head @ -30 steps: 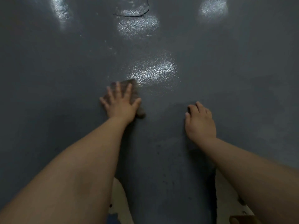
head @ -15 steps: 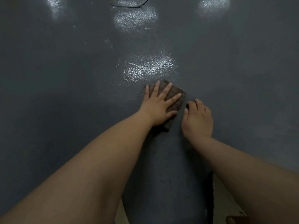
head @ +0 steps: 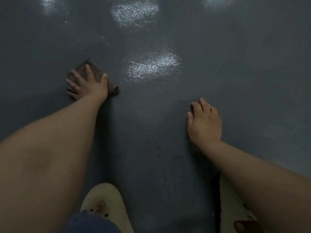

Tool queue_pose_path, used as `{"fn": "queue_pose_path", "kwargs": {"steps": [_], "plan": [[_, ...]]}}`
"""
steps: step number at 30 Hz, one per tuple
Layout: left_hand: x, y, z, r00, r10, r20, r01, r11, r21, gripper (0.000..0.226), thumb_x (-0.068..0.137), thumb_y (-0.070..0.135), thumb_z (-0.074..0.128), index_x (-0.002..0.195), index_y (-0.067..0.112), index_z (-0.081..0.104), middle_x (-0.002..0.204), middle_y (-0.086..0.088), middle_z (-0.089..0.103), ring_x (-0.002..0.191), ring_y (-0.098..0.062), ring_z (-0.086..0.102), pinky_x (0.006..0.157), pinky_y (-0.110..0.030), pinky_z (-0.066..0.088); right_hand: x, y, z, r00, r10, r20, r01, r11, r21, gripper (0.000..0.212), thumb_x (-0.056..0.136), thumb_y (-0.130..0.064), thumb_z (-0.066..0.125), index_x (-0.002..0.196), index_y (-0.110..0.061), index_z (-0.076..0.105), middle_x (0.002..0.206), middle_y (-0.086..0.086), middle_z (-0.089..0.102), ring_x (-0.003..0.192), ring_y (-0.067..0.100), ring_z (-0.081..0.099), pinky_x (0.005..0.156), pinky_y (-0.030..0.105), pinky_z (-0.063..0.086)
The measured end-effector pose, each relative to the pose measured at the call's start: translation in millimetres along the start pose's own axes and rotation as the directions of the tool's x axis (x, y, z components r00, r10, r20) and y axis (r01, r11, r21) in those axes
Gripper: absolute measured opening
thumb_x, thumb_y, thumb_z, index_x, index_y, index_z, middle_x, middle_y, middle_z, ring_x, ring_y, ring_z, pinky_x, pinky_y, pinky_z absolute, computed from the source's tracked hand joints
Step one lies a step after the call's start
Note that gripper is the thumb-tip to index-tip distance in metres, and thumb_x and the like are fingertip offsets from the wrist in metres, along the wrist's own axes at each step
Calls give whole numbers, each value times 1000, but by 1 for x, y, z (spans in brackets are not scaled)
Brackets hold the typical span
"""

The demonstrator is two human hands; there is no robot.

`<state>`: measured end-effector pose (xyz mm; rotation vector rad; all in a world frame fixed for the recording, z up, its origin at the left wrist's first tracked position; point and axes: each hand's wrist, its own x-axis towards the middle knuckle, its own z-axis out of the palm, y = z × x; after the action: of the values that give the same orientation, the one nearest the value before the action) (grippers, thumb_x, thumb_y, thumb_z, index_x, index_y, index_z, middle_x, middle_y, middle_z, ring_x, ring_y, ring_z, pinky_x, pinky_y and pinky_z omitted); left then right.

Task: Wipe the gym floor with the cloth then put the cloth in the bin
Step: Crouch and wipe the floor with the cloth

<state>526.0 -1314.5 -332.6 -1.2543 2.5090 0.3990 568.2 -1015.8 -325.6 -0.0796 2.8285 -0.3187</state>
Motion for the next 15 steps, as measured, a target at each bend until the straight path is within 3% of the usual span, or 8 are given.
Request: {"fn": "queue_pose_path", "kwargs": {"steps": [3,5,9,13,15], "plan": [[-34,5,17,998,58,-30,-58,998,-9,70,94,59,34,152,32,7,159,-8,-11,144,-38,-9,114,-54,-4,0,3,2,999,-18,-48,19,999,29,38,96,-26,43,126,-7,55,143,18,44,126,41,43,101,45,36],[-67,20,34,974,225,-5,-224,973,54,71,93,59,36,152,32,6,158,-10,-12,143,-40,-11,114,-54,-4,-1,3,2,998,-25,-55,27,999,36,38,95,-26,41,126,-7,56,143,18,44,126,40,44,101,46,36],[-148,40,68,779,601,179,-625,764,157,76,90,60,39,151,35,2,157,-9,-18,142,-40,-16,113,-54,-8,-2,5,1,999,-42,4,41,999,21,39,97,-23,44,133,-11,49,151,14,34,133,36,35,107,42,29],[-172,20,77,584,754,300,-811,536,234,75,91,61,37,151,36,1,158,-7,-18,143,-35,-17,114,-50,-9,-4,7,-3,995,-68,80,68,998,3,46,99,-26,36,144,-13,37,156,13,23,141,32,24,114,37,19],[-158,2,69,541,778,321,-839,467,280,73,92,61,35,151,36,1,158,-6,-16,144,-32,-15,116,-45,-6,-4,7,-7,987,-62,148,65,998,-14,49,101,-26,35,148,-14,28,158,10,14,144,29,16,115,35,14]]}}
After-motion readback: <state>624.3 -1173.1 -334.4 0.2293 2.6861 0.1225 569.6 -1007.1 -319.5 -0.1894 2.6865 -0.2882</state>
